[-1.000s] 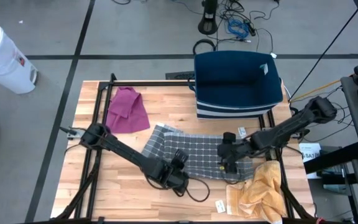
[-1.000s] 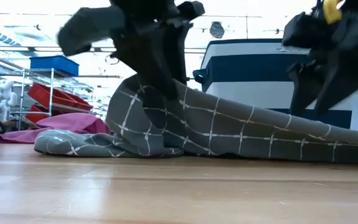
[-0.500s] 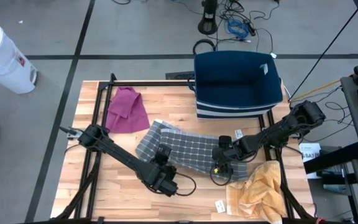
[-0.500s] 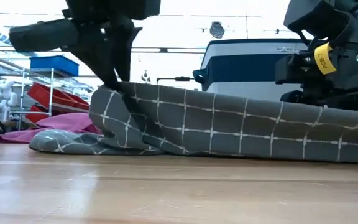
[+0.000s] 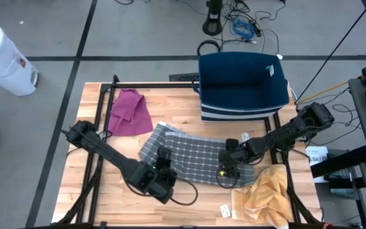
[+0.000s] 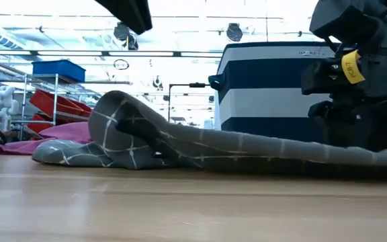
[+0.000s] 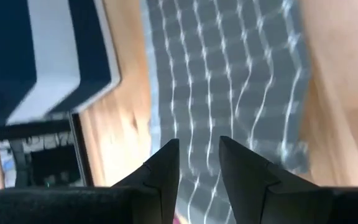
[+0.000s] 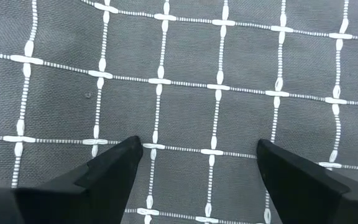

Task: Fold towel
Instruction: Fold the gray checkered towel

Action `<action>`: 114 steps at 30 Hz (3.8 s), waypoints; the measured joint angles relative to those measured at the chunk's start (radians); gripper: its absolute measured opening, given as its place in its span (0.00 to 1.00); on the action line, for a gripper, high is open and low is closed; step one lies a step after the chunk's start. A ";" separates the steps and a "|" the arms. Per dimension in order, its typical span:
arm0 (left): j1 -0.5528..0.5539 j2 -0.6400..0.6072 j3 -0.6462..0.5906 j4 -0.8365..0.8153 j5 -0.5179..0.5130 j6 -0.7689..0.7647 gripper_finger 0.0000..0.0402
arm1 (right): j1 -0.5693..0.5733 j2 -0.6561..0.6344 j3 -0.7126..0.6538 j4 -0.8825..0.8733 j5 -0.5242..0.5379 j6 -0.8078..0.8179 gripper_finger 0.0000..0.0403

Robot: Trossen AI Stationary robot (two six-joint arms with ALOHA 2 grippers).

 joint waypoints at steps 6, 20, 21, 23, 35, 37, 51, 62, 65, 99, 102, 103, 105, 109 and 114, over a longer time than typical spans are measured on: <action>0.044 0.002 -0.071 -0.040 0.089 -0.061 0.30 | -0.009 -0.020 0.001 -0.128 -0.010 -0.003 0.78; 0.229 0.004 -0.474 0.337 0.210 0.038 0.30 | -0.018 -0.101 -0.008 -0.261 0.000 -0.020 0.78; 0.240 0.004 -0.483 0.374 0.224 0.055 0.30 | -0.018 -0.103 -0.008 -0.262 0.001 -0.022 0.78; 0.256 0.004 -0.490 0.398 0.228 0.072 0.30 | -0.019 -0.103 -0.007 -0.271 0.001 -0.017 0.78; 0.308 -0.003 -0.545 0.274 0.464 -0.060 0.30 | -0.018 -0.105 -0.005 -0.316 0.003 -0.014 0.78; 0.300 -0.008 -0.546 0.222 0.474 -0.119 0.30 | -0.019 -0.105 -0.005 -0.316 0.003 -0.015 0.78; 0.216 -0.054 -0.493 -0.081 0.441 -0.485 0.30 | -0.018 -0.150 -0.010 -0.392 0.000 -0.006 0.78; 0.339 -0.074 -0.447 0.158 0.181 -0.246 0.30 | -0.018 -0.224 -0.007 -0.383 -0.003 0.041 0.78; 0.393 -0.074 -0.450 0.157 0.140 -0.216 0.30 | -0.018 -0.233 -0.006 -0.382 -0.003 0.055 0.78; 0.597 -0.093 -0.740 0.504 0.607 -0.097 0.30 | -0.017 -0.233 -0.004 -0.338 0.024 0.053 0.78; 0.573 -0.114 -0.751 0.404 0.606 -0.173 0.30 | -0.017 -0.233 -0.004 -0.343 0.023 0.049 0.78; 0.562 -0.121 -0.752 0.377 0.606 -0.192 0.30 | -0.017 -0.233 -0.004 -0.345 0.024 0.050 0.78; 0.540 -0.151 -0.757 0.314 0.605 -0.237 0.30 | -0.017 -0.233 -0.004 -0.347 0.024 0.050 0.78; 0.513 -0.194 -0.766 0.153 0.563 -0.344 0.30 | -0.017 -0.234 -0.004 -0.356 0.024 0.054 0.78; 0.474 -0.252 -0.762 0.156 0.490 -0.411 0.30 | -0.017 -0.234 -0.001 -0.367 0.044 0.046 0.78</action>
